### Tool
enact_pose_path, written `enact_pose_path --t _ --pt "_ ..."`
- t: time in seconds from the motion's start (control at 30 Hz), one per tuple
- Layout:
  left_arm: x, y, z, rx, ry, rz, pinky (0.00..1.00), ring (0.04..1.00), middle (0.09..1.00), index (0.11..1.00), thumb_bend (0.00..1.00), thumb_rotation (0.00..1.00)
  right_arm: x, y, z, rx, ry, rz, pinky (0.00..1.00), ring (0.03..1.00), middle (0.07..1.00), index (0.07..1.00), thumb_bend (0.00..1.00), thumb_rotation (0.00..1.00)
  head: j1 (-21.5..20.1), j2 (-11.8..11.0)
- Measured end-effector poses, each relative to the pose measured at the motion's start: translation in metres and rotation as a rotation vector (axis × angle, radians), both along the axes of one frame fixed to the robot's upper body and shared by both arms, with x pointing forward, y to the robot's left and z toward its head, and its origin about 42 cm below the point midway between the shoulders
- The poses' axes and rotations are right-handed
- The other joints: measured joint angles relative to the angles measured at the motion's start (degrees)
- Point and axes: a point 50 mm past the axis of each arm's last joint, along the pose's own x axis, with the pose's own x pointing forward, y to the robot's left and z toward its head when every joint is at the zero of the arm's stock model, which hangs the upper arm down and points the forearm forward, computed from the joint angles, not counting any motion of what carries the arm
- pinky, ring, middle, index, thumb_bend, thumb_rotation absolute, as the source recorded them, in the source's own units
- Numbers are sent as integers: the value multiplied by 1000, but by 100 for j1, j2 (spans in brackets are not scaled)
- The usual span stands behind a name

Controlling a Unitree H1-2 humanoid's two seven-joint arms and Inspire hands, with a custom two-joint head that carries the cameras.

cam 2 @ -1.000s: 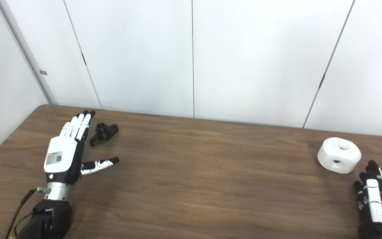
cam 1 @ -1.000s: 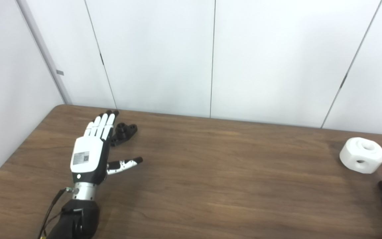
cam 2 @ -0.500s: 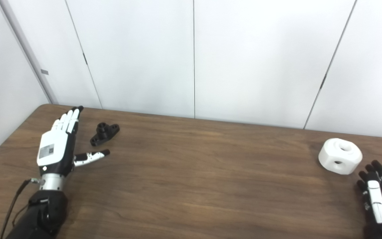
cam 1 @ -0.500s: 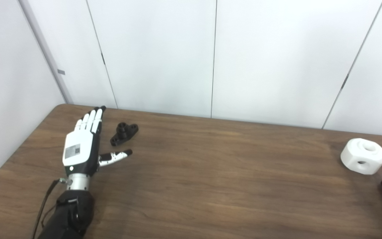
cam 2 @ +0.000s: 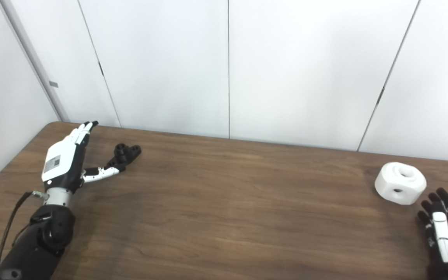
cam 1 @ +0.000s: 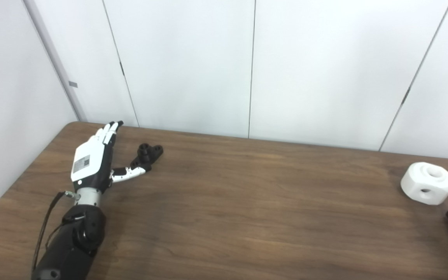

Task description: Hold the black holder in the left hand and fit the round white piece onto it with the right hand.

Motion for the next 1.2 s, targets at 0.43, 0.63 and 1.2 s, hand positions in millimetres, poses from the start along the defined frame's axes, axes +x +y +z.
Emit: enact_pose_path --t 0.43,0.63,1.2 --pt "8 3 11 -51 117 -31 965 986 984 922 1000 486 -3 0 4 27 3 5 878 881 886 852 377 565 0 79" --pt "10 0 14 -96 166 -50 914 986 980 910 1000 498 -4 1 5 26 -1 4 872 876 878 844 388 550 -17 88" --pt "16 -9 13 -98 203 -90 848 943 923 795 1000 380 -6 5 10 22 -4 7 880 889 895 865 359 591 -17 167"
